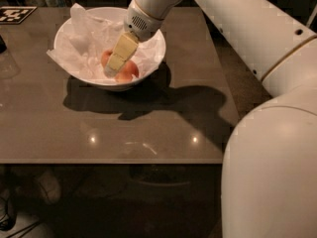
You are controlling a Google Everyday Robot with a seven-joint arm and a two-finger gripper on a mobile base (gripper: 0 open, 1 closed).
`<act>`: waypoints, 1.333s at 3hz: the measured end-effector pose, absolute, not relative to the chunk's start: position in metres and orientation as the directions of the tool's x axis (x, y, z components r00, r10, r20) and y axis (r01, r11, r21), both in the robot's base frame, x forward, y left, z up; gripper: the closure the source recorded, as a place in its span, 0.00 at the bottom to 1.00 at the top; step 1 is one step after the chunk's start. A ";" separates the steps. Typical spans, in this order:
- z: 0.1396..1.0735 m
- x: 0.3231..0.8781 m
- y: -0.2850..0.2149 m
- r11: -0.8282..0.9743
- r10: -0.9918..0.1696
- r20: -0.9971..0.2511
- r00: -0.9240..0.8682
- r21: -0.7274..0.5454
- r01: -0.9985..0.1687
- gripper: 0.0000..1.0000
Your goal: Pick apple from white bowl
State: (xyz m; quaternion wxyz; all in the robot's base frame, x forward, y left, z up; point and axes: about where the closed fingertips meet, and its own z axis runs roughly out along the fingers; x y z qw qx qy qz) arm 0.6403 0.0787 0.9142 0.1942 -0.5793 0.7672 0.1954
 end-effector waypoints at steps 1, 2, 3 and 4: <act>0.903 0.648 0.083 0.250 -0.814 -0.517 -0.264 0.098 -0.963 0.00; 0.896 0.652 0.081 0.269 -0.817 -0.505 -0.279 0.093 -0.959 0.00; 0.894 0.654 0.080 0.275 -0.818 -0.500 -0.283 0.092 -0.957 0.00; 0.890 0.658 0.079 0.272 -0.802 -0.524 -0.289 0.111 -0.956 0.00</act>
Offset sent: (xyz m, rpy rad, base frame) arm 0.0160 -0.0061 -0.0212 -0.0385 0.0182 -0.0439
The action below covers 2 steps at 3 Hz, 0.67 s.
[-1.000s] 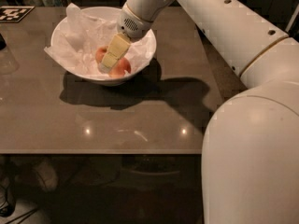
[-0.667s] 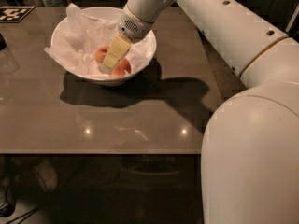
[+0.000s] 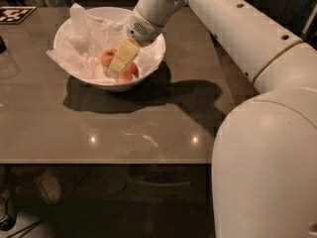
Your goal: Pick apple from white bowl
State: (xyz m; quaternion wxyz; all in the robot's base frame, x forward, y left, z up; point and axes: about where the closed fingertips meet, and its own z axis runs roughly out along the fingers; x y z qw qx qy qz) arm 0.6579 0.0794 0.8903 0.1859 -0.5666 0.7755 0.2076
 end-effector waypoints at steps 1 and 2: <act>0.882 0.659 0.082 0.263 -0.793 -0.533 -0.294 0.137 -0.955 0.00; 0.876 0.659 0.083 0.257 -0.790 -0.537 -0.297 0.150 -0.955 0.00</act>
Offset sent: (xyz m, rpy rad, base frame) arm 0.0010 0.0000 -0.0170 0.0400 0.0459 0.0137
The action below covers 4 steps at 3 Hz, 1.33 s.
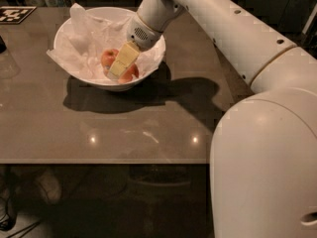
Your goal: Pick apple from white bowl
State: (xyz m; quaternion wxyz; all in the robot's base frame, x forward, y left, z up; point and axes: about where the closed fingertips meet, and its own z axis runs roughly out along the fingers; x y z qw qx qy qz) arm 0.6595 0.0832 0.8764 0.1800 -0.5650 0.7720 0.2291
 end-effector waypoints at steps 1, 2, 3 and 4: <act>0.872 0.659 0.087 0.238 -0.781 -0.556 -0.286 0.159 -0.958 0.18; 0.872 0.659 0.087 0.237 -0.780 -0.557 -0.285 0.159 -0.958 0.43; 0.872 0.659 0.087 0.237 -0.780 -0.557 -0.285 0.159 -0.958 0.64; 0.872 0.659 0.087 0.237 -0.780 -0.557 -0.285 0.159 -0.958 0.89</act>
Offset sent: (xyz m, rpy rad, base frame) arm -0.0007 0.0032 -0.0036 0.0221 0.0019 0.0138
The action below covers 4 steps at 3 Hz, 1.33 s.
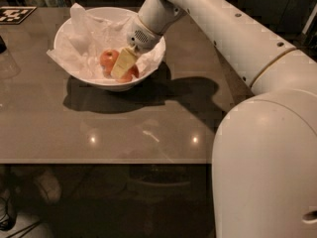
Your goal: Pick apple from white bowl
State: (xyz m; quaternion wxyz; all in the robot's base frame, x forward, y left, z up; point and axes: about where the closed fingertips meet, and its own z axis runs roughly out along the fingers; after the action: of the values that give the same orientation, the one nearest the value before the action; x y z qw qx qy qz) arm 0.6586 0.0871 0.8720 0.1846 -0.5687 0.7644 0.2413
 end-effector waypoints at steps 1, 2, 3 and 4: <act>0.872 0.659 0.087 0.237 -0.780 -0.557 -0.285 0.159 -0.958 1.00; 0.872 0.659 0.087 0.237 -0.780 -0.556 -0.285 0.159 -0.958 1.00; 0.868 0.659 0.088 0.236 -0.782 -0.551 -0.291 0.171 -0.957 1.00; 0.892 0.661 0.085 0.243 -0.777 -0.563 -0.281 0.143 -0.959 1.00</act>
Offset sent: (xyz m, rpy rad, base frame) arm 0.0000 0.0000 0.0000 0.0000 0.0000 0.0000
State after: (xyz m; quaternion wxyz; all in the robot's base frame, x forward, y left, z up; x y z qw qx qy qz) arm 0.6610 0.0852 0.8925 0.1925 -0.5678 0.7645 0.2366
